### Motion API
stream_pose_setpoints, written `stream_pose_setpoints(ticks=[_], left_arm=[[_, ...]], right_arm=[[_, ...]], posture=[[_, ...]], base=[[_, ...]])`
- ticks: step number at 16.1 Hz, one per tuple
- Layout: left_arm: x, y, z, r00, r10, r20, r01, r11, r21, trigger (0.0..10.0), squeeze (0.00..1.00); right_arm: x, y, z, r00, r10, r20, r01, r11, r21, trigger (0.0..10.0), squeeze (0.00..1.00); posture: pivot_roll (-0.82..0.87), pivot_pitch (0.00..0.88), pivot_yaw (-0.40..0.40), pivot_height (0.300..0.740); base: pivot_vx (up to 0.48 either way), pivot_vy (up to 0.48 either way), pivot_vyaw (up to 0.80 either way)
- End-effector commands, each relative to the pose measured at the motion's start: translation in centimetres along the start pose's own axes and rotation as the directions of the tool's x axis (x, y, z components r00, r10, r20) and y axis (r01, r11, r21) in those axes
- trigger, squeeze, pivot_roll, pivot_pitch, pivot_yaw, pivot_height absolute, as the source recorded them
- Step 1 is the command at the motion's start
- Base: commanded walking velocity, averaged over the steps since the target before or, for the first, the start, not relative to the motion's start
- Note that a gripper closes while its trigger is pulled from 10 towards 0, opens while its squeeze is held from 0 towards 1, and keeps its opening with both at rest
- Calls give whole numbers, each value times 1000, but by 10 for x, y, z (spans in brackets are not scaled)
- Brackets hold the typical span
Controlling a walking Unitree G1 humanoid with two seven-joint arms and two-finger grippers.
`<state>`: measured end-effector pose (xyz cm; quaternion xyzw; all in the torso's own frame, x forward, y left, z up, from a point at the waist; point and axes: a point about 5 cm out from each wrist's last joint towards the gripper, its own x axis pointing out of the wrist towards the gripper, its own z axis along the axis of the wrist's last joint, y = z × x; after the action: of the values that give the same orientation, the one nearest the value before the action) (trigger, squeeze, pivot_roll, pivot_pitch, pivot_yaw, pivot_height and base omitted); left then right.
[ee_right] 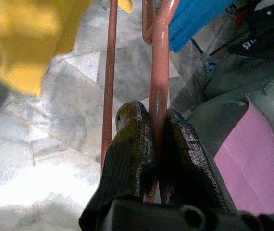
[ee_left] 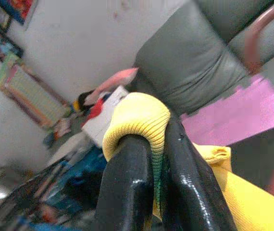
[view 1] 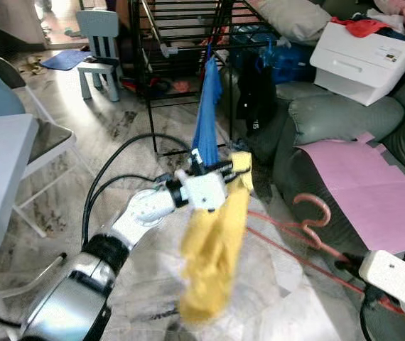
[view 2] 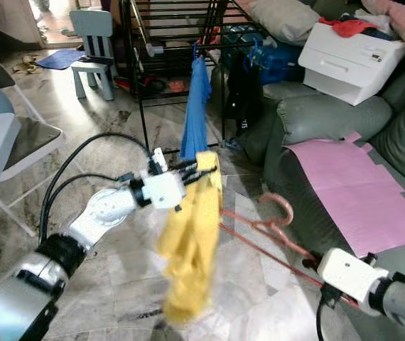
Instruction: Hang hanger
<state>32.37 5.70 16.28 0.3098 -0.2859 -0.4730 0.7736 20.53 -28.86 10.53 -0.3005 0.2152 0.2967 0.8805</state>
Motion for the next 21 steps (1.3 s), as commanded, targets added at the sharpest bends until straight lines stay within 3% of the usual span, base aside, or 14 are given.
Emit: stream_pose_setpoints(ticks=[1, 4, 5, 7, 11, 12, 13, 14, 15, 16, 17, 18, 19, 21], left_arm=[[4, 9, 12, 997, 14, 75, -14, 1000, -3, 10000, 0], [17, -5, 38, 977, -50, 208, 66, 995, -72, 10000, 0], [21, -10, 48, 965, -65, 255, 92, 991, -94, 10000, 0], [23, -18, 57, 952, -86, 295, 127, 984, -123, 10000, 0], [20, -33, 63, 937, -171, 305, 227, 961, -156, 10000, 0], [19, -35, 62, 936, -194, 295, 241, 962, -131, 10000, 0], [18, -38, 61, 938, -215, 272, 249, 963, -99, 10000, 0], [18, -38, 60, 940, -217, 262, 248, 964, -91, 10000, 0], [20, -35, 53, 954, -229, 195, 238, 971, -25, 10000, 0], [19, -30, 44, 963, -233, 132, 230, 972, 36, 10000, 0], [18, -23, 39, 972, -218, 91, 209, 972, 105, 10000, 0], [18, -23, 38, 970, -226, 94, 215, 970, 112, 10000, 0], [17, -22, 37, 970, -224, 94, 213, 970, 115, 10000, 0], [18, -30, 39, 959, -257, 117, 245, 964, 105, 10000, 0]], right_arm=[[2, -5, 2, 999, -27, 24, 27, 1000, 11, 10000, 0], [20, -13, -5, 990, -136, 27, 129, 975, 183, 10000, 0], [29, -21, -7, 978, -207, 25, 188, 928, 322, 10000, 0], [40, -31, -5, 956, -291, 30, 245, 854, 459, 10000, 0], [58, -45, 19, 932, -349, 100, 216, 754, 620, 10000, 0], [60, -52, 28, 916, -386, 110, 208, 690, 694, 10000, 0], [61, -55, 42, 915, -377, 144, 161, 667, 727, 10000, 0], [61, -54, 47, 918, -365, 158, 141, 671, 728, 10000, 0], [56, -43, 62, 932, -280, 230, 64, 751, 657, 10000, 0], [47, -26, 63, 964, -150, 221, 20, 866, 499, 10000, 0], [38, -18, 50, 983, -107, 148, 25, 880, 475, 10000, 0], [34, -20, 43, 984, -141, 111, 55, 828, 558, 10000, 0], [30, -26, 37, 974, -212, 81, 99, 720, 687, 10000, 0], [32, -28, 49, 944, -295, 146, 57, 582, 811, 10000, 0]], posture=[[-4, 0, -50, 740], [-1, 0, -51, 740], [0, 0, -50, 740], [2, 0, -51, 740], [8, 0, -54, 740], [8, 0, -58, 740], [8, 0, -59, 740], [8, 0, -59, 740], [11, 0, -62, 740], [9, 0, -62, 740], [6, 0, -62, 740], [-4, 0, -62, 740], [-8, 0, -61, 740], [-17, 0, -53, 740]], base=[[0, 0, 0], [0, 0, 0], [0, 0, 0], [0, 0, 0], [0, 0, 0], [0, 0, 0], [0, 0, 0], [0, 0, 0], [0, 0, 0], [0, 0, 0], [0, 0, 0], [0, 0, 0], [0, 0, 0], [0, 0, 0]])
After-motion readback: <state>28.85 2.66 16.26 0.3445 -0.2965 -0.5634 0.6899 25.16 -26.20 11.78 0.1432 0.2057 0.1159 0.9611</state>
